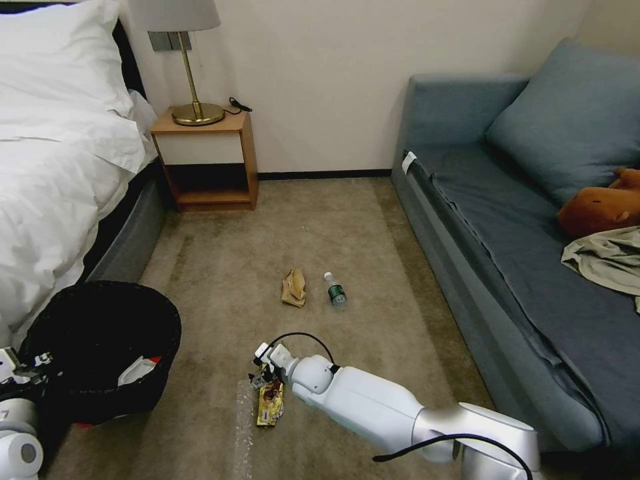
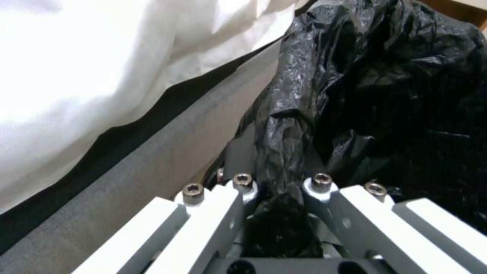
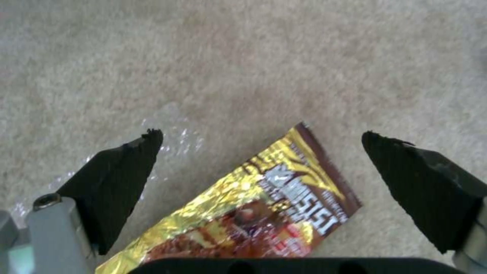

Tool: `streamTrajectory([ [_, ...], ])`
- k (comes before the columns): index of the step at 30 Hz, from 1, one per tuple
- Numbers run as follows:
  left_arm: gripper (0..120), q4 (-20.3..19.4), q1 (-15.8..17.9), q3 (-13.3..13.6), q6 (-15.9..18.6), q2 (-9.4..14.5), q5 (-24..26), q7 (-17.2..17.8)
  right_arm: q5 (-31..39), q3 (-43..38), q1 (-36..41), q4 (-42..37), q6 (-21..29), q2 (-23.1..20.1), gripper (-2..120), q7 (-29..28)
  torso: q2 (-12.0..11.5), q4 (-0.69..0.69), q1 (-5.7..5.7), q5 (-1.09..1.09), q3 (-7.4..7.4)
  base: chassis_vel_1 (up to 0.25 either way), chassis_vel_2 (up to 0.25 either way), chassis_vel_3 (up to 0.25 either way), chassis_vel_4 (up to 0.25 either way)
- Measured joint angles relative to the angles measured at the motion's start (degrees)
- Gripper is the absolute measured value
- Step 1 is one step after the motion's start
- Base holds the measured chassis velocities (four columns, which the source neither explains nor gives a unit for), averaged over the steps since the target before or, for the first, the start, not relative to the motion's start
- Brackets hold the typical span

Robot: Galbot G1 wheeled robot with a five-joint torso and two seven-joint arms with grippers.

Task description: Pick up the trash bin, then pick up the garbage on the floor and place it into the trash bin.

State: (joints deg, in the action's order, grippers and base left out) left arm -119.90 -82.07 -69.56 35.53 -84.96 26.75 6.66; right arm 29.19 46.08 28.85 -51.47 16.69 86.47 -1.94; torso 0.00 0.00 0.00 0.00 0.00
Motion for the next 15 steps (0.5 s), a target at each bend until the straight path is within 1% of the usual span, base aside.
streamTrajectory([
  [6, 4, -1.31, -0.08, 0.34, 0.22, -0.52, 0.06, 1.05, -1.01, 0.49, 0.86, 1.34, -0.19, 0.2, 100, 0.03, 0.0, 0.0, 0.0, 0.0, 0.0, 0.0, 0.0, 0.0, 0.0],
  [15, 4, -2.02, -0.36, 0.52, 0.22, -0.72, 0.24, 1.07, -2.03, 0.94, 2.12, 2.31, -0.64, 0.25, 100, 0.04, 0.0, 0.0, 0.0, 0.01, 0.0, 0.0, 0.0, 0.0, 0.0],
])
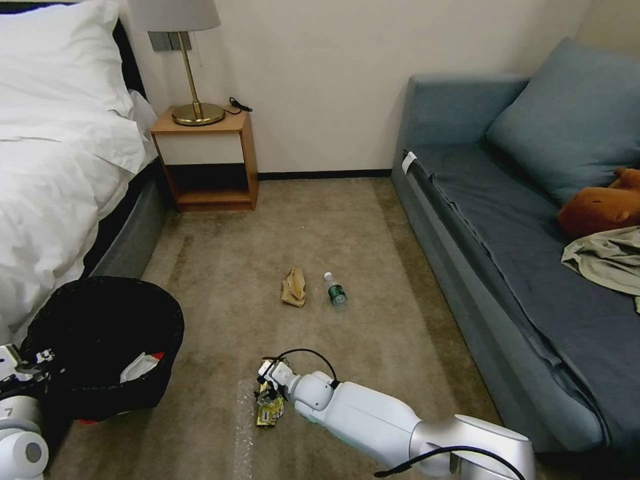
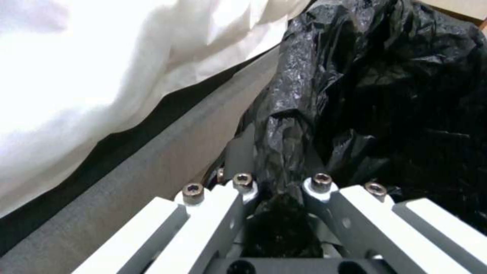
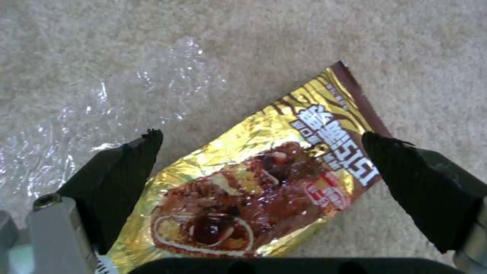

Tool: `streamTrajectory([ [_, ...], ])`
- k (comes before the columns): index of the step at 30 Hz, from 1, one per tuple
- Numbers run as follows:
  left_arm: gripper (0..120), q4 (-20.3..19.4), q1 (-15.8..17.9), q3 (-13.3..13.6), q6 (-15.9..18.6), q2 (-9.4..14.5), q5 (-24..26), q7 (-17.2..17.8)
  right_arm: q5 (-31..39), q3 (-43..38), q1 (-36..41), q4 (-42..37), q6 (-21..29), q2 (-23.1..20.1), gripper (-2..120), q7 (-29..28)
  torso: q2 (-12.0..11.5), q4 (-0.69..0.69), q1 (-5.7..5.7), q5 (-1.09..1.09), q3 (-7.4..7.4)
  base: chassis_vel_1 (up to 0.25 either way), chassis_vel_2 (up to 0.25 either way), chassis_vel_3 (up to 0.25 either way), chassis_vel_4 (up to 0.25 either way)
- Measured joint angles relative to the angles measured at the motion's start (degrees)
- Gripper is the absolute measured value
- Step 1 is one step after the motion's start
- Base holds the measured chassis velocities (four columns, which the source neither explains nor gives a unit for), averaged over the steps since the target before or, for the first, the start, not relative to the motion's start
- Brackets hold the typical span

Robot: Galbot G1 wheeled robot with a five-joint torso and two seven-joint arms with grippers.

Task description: Pick up the trash bin, then pick up the garbage on the floor and place it into the trash bin.

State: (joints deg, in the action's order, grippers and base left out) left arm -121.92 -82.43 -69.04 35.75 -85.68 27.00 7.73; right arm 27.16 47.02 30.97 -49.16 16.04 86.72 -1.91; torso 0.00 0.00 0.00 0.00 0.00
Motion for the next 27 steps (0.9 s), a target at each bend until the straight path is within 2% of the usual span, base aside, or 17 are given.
streamTrajectory([
  [14, 4, -0.73, -0.27, -0.01, -0.25, -0.46, 0.28, -0.37, -4.15, 0.03, 1.11, 1.61, -0.73, 0.42, 100, -0.36, 0.0, 0.0, 0.0, 0.0, 0.0, 0.0, 0.0, 0.0, 0.0],
  [27, 4, -1.14, -0.31, 0.53, -0.45, -0.83, 0.1, -0.55, -4.83, -0.66, 1.14, 2.3, -1.25, -1.01, 100, -0.38, 0.0, 0.01, 0.0, 0.02, 0.0, 0.0, 0.0, 0.0, 0.0],
])
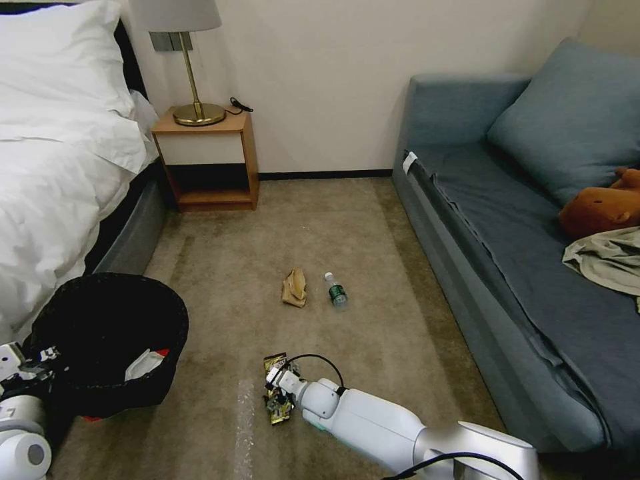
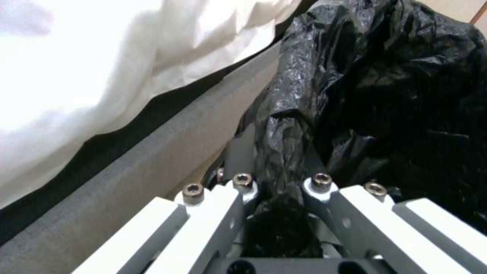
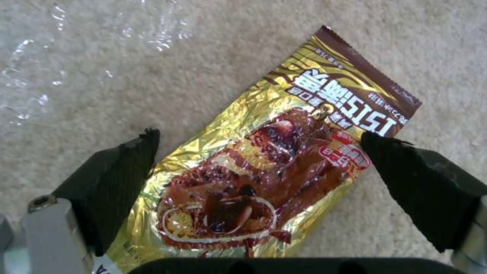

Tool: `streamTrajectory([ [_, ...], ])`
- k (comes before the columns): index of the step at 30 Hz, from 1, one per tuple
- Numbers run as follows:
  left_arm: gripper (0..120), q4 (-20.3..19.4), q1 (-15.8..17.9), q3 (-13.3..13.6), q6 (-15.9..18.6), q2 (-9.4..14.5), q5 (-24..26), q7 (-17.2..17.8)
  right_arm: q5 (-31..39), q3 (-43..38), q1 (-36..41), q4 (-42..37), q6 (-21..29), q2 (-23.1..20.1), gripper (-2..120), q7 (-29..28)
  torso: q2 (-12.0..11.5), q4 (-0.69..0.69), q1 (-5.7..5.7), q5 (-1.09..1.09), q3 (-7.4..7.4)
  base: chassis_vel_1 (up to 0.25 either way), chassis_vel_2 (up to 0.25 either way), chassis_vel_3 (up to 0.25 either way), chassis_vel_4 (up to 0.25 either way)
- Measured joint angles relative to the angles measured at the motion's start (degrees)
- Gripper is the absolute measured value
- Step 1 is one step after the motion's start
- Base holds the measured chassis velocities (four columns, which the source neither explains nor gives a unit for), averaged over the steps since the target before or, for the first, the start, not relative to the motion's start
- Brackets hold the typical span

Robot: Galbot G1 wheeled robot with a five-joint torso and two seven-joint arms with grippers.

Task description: Pick up the trash bin, then pick up the garbage on the floor and place it into the trash bin.

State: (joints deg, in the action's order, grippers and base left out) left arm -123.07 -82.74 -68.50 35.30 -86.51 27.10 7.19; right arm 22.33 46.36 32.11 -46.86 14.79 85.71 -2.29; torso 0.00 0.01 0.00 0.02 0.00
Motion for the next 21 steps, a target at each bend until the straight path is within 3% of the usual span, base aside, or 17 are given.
streamTrajectory([
  [15, 4, 0.08, 0.07, 0.02, -0.51, -0.16, -0.4, -0.61, 0.65, -0.42, -0.18, 0.51, 0.54, -0.42, 99, 1.33, 0.02, -0.01, 0.0, -0.01, 0.0, 0.0, 0.0, 0.0, 0.0],
  [21, 4, 0.08, -0.13, -0.23, -0.76, -0.12, -0.34, -0.8, 0.66, -0.5, -0.1, 0.15, 0.9, -0.95, 90, 2.2, 0.02, -0.01, 0.0, 0.0, 0.0, 0.0, 0.0, 0.0, 0.0],
])
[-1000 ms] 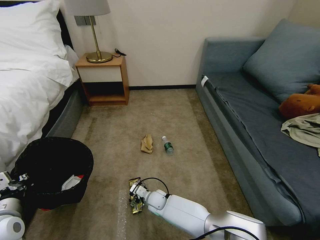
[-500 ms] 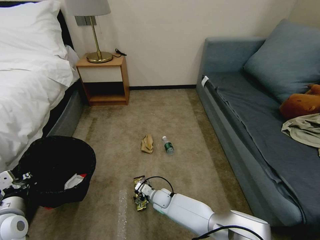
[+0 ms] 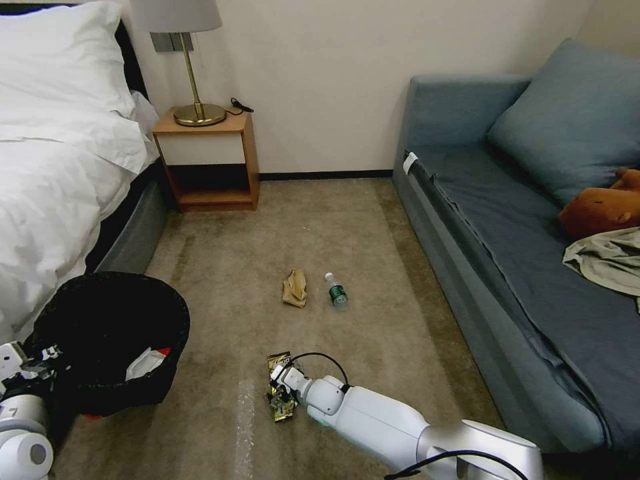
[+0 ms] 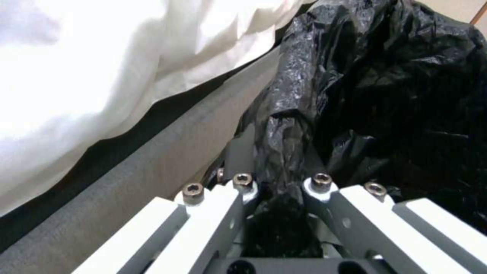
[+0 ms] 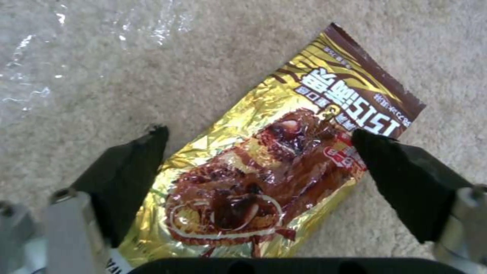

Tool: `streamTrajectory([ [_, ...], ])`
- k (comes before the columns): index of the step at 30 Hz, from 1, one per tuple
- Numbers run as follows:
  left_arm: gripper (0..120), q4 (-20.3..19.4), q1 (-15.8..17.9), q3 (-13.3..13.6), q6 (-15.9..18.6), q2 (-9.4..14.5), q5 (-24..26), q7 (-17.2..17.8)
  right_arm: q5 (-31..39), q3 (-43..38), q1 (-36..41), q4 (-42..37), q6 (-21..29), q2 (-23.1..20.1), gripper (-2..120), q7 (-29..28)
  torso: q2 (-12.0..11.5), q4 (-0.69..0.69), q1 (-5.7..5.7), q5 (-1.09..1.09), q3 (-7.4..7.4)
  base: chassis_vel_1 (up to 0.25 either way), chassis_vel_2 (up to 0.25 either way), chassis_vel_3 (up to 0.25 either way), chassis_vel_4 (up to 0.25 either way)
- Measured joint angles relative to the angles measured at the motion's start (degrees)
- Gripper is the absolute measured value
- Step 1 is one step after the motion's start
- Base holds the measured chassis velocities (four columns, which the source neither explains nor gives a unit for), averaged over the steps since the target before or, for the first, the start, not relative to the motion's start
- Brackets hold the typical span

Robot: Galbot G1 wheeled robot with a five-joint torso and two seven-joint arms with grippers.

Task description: Pick up the trash bin, then pick up the garbage on the floor and place it into the trash bin.

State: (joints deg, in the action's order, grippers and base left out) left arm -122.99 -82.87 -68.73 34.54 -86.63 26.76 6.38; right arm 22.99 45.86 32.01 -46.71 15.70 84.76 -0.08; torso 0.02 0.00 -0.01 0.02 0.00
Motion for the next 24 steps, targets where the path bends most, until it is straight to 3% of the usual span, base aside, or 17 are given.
streamTrajectory([
  [7, 4, 0.0, 0.33, 0.62, -0.02, -0.38, -0.35, -0.03, 0.26, -0.31, 0.02, -0.9, 0.44, -0.77, 83, 0.26, -0.01, 0.02, 0.0, 0.01, 0.0, 0.0, 0.0, 0.0, 0.0],
  [24, 4, -0.34, 0.37, 0.67, -0.04, -0.53, -0.54, -0.18, 0.98, -0.89, -0.6, -1.56, 0.92, -2.24, 82, 0.38, -0.02, -0.01, 0.0, -0.02, 0.01, 0.0, 0.0, 0.0, 0.0],
])
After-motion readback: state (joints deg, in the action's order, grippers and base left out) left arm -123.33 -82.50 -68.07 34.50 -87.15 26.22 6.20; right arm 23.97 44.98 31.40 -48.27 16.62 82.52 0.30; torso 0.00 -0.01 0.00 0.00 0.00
